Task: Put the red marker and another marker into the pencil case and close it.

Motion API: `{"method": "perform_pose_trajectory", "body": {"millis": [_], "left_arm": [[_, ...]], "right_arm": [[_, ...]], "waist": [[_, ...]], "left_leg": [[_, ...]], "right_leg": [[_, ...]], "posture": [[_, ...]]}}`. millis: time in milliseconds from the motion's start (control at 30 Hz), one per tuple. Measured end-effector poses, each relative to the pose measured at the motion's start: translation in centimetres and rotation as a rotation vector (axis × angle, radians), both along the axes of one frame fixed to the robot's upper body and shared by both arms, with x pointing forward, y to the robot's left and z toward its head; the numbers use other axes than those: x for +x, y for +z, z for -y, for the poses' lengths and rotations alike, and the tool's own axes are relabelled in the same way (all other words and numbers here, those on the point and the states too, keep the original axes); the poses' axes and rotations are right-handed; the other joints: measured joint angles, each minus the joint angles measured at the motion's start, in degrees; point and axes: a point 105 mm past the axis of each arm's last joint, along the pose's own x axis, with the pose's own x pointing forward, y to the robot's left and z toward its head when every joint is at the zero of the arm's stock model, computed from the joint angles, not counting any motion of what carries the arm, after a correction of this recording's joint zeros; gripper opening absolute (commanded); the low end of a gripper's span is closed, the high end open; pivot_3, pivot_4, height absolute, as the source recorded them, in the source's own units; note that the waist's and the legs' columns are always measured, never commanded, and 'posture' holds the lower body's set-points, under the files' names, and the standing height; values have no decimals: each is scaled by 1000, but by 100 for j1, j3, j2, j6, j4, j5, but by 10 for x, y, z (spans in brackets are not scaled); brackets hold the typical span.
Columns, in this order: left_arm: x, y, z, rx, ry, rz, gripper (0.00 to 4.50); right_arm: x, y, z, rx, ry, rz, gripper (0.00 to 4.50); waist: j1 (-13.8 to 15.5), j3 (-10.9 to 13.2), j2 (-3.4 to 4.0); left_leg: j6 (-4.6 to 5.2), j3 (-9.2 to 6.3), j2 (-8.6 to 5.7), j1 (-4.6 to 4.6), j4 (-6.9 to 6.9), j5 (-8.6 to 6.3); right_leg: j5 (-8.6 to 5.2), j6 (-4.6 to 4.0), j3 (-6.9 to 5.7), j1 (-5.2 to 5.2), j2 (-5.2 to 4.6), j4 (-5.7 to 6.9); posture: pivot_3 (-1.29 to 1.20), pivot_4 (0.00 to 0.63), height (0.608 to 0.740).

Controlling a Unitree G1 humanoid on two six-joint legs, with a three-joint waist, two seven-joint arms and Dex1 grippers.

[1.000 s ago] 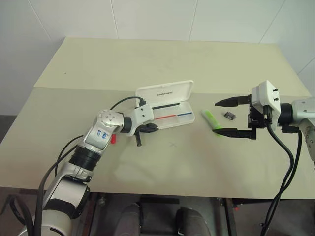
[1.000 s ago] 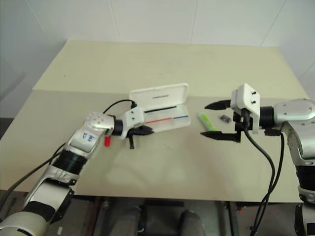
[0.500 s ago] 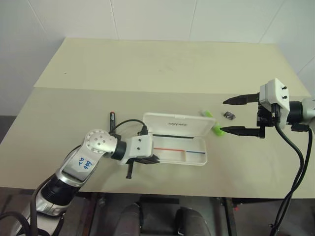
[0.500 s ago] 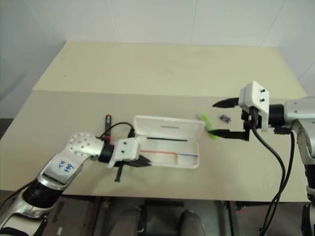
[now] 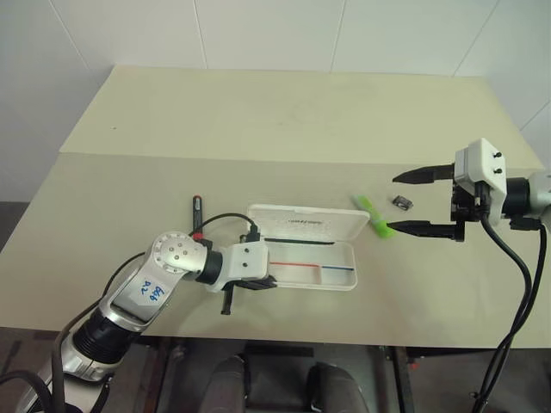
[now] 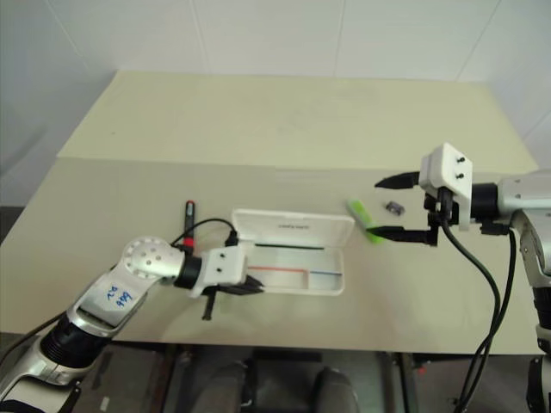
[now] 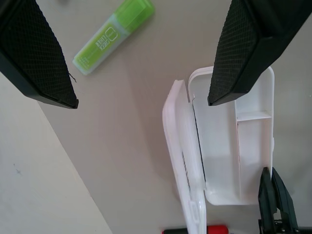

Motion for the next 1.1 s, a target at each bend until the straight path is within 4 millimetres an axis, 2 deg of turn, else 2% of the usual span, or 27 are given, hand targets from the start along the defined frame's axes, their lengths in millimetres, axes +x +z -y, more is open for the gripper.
{"method": "perform_pose_trajectory", "body": {"millis": [333, 467, 633, 833, 900, 1033, 1100], "left_arm": [[2, 2, 0, 3, 6, 44, 4445], [-6, 8, -3, -22, 2, 17, 4445], [-24, 42, -10, -128, -4, -18, 4445], [-35, 66, -32, -188, 41, -36, 4445], [-30, 85, -48, -234, 111, 9, 4445], [0, 122, -109, -304, 407, 153, 4445], [11, 133, -130, -334, 519, 209, 4445]], "right_arm": [[3, 0, 2, -11, -7, 8, 4500], [4, 0, 3, -9, -3, 11, 4500], [6, 1, 2, -14, 13, 12, 4500], [13, -1, 1, -7, 17, 4, 4500], [14, 1, 0, -9, 24, 13, 4500], [12, 2, -2, -9, 48, 13, 4500], [9, 4, -3, 10, 79, 3, 4500]], "waist": [[-1, 0, 0], [-5, 0, 0], [-19, 0, 0], [-22, -1, 1], [-22, 0, 1], [-30, -1, 2], [-30, -1, 2]], "left_leg": [[0, 0, 0, 0, 2, 0], [0, -1, 1, 0, 0, 0], [0, -3, 2, 1, 3, 0], [-1, -3, 2, 5, 1, -1], [-1, -4, 3, 5, 1, -1], [-1, -2, 2, 6, -2, -2], [-1, 0, 2, 6, -2, -6]], "right_leg": [[0, 0, 0, 0, 0, 1], [0, 0, 0, 0, 0, 0], [0, 0, 1, 2, 0, 1], [0, 0, 1, 4, 0, -1], [0, 0, -1, 4, 1, 0], [0, 0, 0, 3, 2, -2], [0, 0, 2, 4, 2, 1]], "posture": [[0, 150, 740], [0, 150, 740], [0, 150, 740], [0, 150, 740], [0, 150, 740], [0, 150, 740], [0, 150, 740]]}}
